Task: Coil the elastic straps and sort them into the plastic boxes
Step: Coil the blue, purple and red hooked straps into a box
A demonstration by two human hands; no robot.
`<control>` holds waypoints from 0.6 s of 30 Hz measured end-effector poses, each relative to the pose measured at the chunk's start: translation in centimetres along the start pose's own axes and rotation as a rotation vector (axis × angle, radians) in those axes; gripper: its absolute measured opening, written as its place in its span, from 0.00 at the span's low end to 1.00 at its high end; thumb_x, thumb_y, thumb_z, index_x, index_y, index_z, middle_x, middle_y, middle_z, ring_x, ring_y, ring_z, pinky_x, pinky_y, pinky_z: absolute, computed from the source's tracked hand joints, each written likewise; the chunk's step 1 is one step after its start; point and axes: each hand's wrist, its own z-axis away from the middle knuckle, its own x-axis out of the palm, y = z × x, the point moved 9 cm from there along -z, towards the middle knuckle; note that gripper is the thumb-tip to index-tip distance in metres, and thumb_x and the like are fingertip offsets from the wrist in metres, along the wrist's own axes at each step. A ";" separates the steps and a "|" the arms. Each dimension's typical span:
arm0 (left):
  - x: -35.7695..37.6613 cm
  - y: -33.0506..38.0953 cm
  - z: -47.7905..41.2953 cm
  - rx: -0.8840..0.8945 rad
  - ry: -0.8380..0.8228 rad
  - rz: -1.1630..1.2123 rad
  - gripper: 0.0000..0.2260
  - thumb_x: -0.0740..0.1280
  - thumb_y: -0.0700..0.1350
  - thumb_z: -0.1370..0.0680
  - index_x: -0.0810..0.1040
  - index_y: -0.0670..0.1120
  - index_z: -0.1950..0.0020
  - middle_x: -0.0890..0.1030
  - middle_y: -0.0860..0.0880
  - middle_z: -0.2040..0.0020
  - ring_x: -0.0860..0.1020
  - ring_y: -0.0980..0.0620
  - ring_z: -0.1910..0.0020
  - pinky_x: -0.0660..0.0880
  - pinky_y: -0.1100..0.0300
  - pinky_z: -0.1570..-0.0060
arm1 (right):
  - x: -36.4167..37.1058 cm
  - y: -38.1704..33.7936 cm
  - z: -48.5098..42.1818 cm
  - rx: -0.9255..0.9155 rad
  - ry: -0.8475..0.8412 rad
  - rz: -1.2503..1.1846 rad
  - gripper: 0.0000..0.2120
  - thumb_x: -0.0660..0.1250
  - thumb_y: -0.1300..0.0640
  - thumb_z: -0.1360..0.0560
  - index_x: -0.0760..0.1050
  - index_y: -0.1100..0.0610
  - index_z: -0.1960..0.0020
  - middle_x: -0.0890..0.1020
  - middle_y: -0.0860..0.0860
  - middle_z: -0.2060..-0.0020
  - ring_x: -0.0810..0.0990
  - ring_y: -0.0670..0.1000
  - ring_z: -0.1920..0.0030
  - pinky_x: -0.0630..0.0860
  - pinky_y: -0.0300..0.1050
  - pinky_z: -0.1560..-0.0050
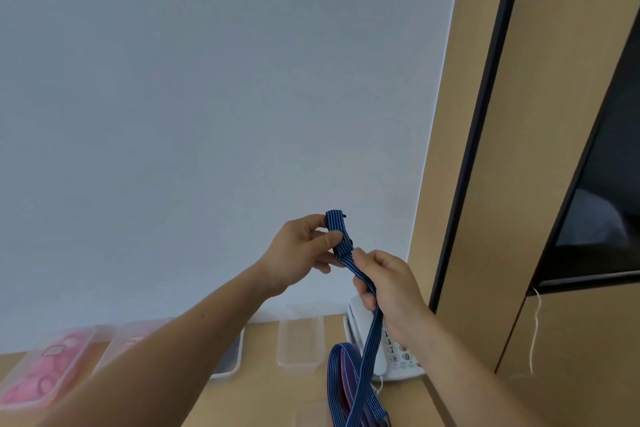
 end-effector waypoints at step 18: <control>-0.2 0.9 0.8 0.347 0.135 -0.681 0.06 0.64 0.44 0.19 0.77 0.43 0.45 0.81 0.50 0.64 0.76 0.51 0.69 0.73 0.57 0.66 | 0.6 0.2 -0.2 0.072 0.080 0.053 0.17 0.63 0.49 0.20 0.72 0.60 0.61 0.77 0.53 0.73 0.67 0.49 0.77 0.64 0.41 0.75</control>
